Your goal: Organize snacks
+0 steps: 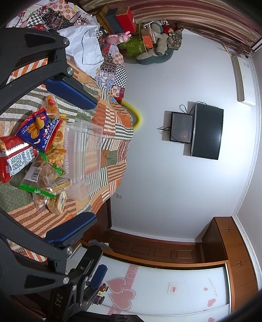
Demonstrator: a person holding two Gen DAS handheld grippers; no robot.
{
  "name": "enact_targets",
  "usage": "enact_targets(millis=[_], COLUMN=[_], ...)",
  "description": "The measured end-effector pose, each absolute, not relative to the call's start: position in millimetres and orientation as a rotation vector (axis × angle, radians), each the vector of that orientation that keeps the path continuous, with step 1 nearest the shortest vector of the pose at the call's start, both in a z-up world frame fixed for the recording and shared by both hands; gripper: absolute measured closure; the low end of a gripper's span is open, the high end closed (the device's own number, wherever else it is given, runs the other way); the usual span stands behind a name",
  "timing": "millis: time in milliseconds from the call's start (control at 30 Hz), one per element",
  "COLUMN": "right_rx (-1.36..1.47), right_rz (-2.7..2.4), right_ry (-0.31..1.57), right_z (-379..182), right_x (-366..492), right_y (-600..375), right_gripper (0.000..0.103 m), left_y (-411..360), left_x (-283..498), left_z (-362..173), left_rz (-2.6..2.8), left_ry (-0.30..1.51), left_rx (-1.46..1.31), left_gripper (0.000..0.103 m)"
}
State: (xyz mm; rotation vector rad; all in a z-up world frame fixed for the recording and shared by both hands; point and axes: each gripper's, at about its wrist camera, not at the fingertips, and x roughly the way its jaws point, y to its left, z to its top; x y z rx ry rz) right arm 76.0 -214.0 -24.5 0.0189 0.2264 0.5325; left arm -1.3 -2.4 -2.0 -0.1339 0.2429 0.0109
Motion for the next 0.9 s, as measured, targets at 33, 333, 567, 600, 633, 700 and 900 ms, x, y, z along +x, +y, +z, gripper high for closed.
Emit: enact_targets(millis=[33, 333, 567, 600, 633, 700, 900], right_rx=[0.019, 0.024, 0.026, 0.027, 0.028, 0.027, 0.025], right_rz=[0.533, 0.535, 0.539, 0.541, 0.542, 0.541, 0.540], right_ry=[0.226, 0.225, 0.223, 0.224, 0.224, 0.224, 0.225], right_z=[-24.3, -22.6, -22.3, -22.5, -22.2, -21.9, -22.2], right_x=[75.6, 74.6, 75.1, 75.3, 74.7, 74.5, 74.6], right_y=[-213.7, -212.4, -213.3, -213.7, -213.8, -213.1, -211.5], right_gripper=[0.000, 0.000, 0.000, 0.000, 0.000, 0.000, 0.000], left_y=[-2.4, -2.8, -2.7, -2.9, -2.8, -2.4, -2.2], left_x=[-1.2, -0.9, -1.0, -1.2, -1.7, -1.6, 0.3], left_z=[-1.9, -2.8, -2.6, -2.9, -3.1, -3.3, -3.0], left_rz=[0.011, 0.009, 0.008, 0.009, 0.010, 0.009, 0.003], left_ry=[0.243, 0.246, 0.245, 0.243, 0.242, 0.244, 0.253], left_rx=[-0.134, -0.137, -0.137, -0.136, -0.136, -0.137, -0.135], left_gripper=[0.000, 0.000, 0.000, 0.000, 0.000, 0.000, 0.000])
